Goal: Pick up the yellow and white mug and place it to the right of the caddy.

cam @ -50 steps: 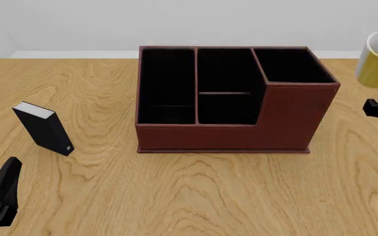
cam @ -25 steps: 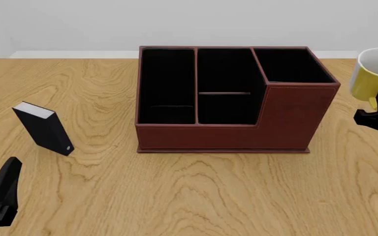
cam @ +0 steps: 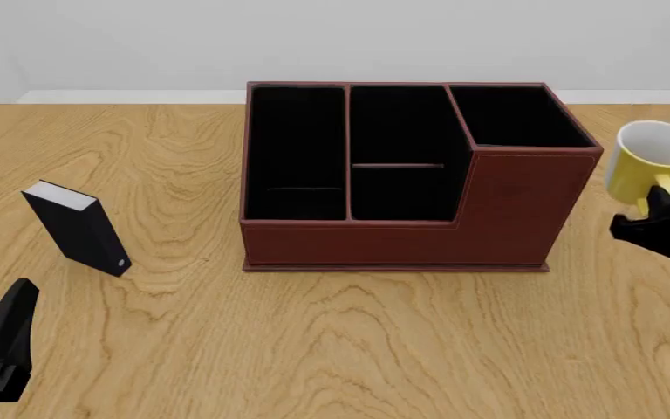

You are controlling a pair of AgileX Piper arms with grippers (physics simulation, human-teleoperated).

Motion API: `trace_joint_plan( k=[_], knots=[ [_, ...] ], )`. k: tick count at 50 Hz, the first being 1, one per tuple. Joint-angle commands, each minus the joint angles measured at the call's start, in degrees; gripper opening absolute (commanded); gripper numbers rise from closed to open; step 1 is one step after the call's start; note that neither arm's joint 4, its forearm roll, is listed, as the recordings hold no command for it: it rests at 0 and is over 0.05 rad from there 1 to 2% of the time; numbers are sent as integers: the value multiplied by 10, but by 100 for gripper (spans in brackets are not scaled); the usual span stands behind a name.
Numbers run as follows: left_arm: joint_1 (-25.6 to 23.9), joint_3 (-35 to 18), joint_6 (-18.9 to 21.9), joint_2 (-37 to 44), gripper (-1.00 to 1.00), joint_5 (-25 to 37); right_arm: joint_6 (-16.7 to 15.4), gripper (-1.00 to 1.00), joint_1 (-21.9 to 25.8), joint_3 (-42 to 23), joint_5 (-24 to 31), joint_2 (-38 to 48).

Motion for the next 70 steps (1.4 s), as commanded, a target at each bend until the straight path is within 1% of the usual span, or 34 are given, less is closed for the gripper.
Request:
trace_joint_plan(
  k=[1,8,12,18,26,46,56,61,70],
  knots=[
    [0,0,0,0,100,0,5,-100,-5,2,-38,45],
    [0,0,0,0,100,0,6,-100,-9,5,-50,61],
    [0,0,0,0,100,0,8,-100,-9,10,-73,85],
    [0,0,0,0,100,0,8,-100,-11,11,-80,97],
    [0,0,0,0,100,0,9,-100,-13,14,-109,133],
    [0,0,0,0,100,0,10,-100,-16,13,-141,185],
    [0,0,0,0,100,0,6,-100,-17,16,-169,221],
    [0,0,0,0,100,0,10,-100,-17,17,-176,229],
    [0,0,0,0,100,0,5,-100,-18,17,-194,254]
  ],
)
